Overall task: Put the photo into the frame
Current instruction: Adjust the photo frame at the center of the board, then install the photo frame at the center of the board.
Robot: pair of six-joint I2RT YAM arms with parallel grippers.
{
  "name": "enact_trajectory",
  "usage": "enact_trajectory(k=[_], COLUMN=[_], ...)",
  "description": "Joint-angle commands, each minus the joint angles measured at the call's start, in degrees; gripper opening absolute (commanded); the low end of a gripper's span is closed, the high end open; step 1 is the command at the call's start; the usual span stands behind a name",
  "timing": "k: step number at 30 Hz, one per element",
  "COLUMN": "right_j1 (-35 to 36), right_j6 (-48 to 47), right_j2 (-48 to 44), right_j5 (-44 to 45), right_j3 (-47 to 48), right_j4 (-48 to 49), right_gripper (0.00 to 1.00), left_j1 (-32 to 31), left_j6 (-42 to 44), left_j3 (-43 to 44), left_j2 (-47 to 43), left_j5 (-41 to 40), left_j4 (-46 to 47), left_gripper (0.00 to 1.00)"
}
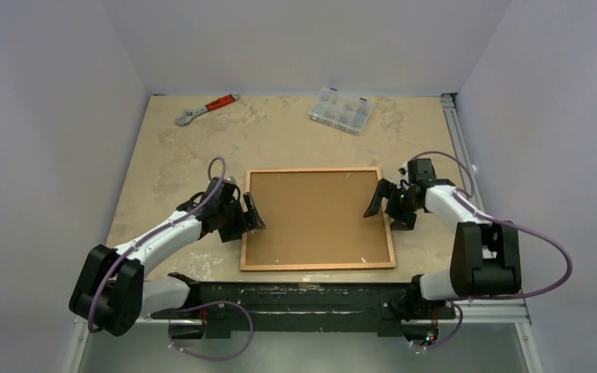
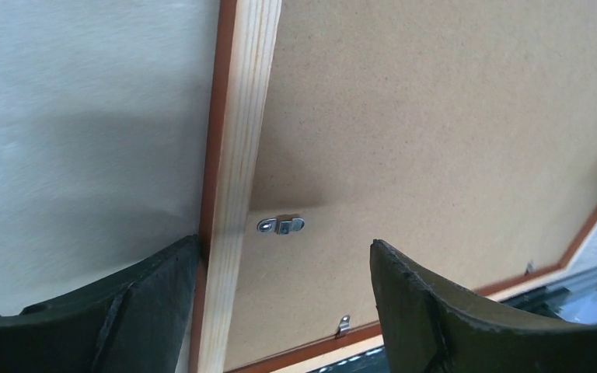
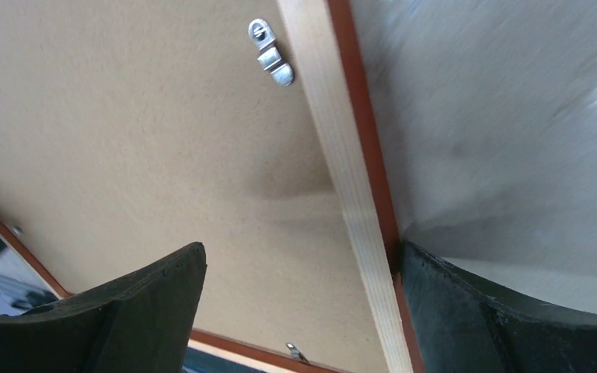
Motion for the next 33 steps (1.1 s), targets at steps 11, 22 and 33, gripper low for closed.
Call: enact_trajectory(k=[11,22,33], right_j1=[5.26,6.85,13.78], right_j6=[-0.05,-1.33,-1.54], right_j2=[-2.6,9.95,14.52], right_j5=[12.65,16.1,26.5], right_j3=[9.32,17.04,17.82], right_j4=[-5.89,-5.67,-6.98], right_gripper=[0.93,0.82,0.66], left_j1=[0.16,1.53,1.53], left_j6=[1.09,-0.37,0.62], left_j3=[10.38,8.71,6.77], left_j2=[-5.05,-1.34,0.71], left_j5=[-17.23,-14.6,-11.57], left_j4=[-20.27,-12.72,-9.08], left_gripper=[0.77,0.76,0.75])
